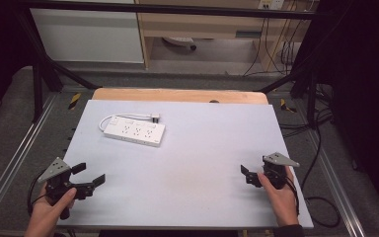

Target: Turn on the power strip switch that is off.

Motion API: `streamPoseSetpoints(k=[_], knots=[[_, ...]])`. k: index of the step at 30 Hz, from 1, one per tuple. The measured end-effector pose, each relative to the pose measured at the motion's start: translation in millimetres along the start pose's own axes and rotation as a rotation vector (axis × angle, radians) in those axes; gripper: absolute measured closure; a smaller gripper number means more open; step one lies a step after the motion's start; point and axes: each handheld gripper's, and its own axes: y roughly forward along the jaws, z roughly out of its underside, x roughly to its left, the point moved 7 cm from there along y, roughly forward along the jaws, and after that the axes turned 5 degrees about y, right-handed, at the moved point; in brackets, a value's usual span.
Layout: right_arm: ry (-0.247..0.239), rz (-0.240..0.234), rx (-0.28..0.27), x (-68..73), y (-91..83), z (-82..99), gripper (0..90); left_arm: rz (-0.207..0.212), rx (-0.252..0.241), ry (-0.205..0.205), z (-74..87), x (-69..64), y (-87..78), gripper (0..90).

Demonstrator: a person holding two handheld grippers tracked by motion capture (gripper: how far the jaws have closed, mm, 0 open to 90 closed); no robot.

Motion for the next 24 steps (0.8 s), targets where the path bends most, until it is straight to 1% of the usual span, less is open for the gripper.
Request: streamPoseSetpoints(k=[2, 5, 7, 8, 9, 10, 13, 14, 15, 16, 18, 22, 24], knots=[[-0.003, 0.001, 0.0, 0.4, 0.6, 0.0, 4.8, -0.006, 0.001, 0.0, -0.2, -0.2, 0.1, 7.3], [-0.003, 0.0, 0.002, 0.8, 0.6, 0.3, 4.9, -0.001, 0.0, 0.001, -1.1, -1.9, 0.1, 7.5], [-0.007, 0.0, 0.006, 1.0, 0.5, 1.0, 4.9, 0.011, -0.016, -0.014, -3.6, -3.6, -0.2, 8.1], [-0.011, 0.0, 0.016, 1.6, 1.1, 2.5, 4.8, 0.009, -0.01, -0.001, -4.2, -4.2, 0.0, 8.3], [-0.011, 0.0, 0.016, 1.6, 1.1, 2.5, 4.8, 0.009, -0.01, -0.001, -4.2, -4.2, 0.0, 8.4], [-0.016, 0.002, 0.017, 2.1, 1.1, 2.4, 4.7, -0.001, -0.011, 0.004, -5.0, -3.1, 0.2, 8.5], [-0.011, -0.003, 0.013, 3.6, 0.4, 1.2, 4.2, 0.001, -0.004, 0.006, -5.7, -4.5, 0.6, 8.6], [-0.013, -0.002, 0.011, 3.9, 0.5, 0.9, 4.2, 0.001, -0.01, 0.011, -8.5, -6.0, 1.1, 8.6], [-0.011, -0.004, 0.012, 4.7, 0.4, 0.8, 4.2, 0.001, -0.01, 0.011, -8.5, -6.0, 1.1, 8.5], [-0.01, -0.009, 0.011, 5.5, 0.3, 0.6, 4.0, -0.002, -0.012, 0.008, -12.0, -6.6, 2.8, 8.5], [-0.009, -0.016, 0.007, 6.2, 0.2, 0.0, 3.8, -0.005, -0.011, 0.007, -14.0, -6.0, 3.7, 8.5], [-0.015, -0.03, 0.003, 8.9, -0.2, -0.8, 3.5, -0.024, -0.01, 0.003, -24.1, -2.8, 7.2, 8.6], [-0.017, -0.032, 0.005, 10.3, -0.1, -0.6, 3.4, -0.017, -0.021, -0.012, -29.2, -1.9, 8.8, 8.6]])
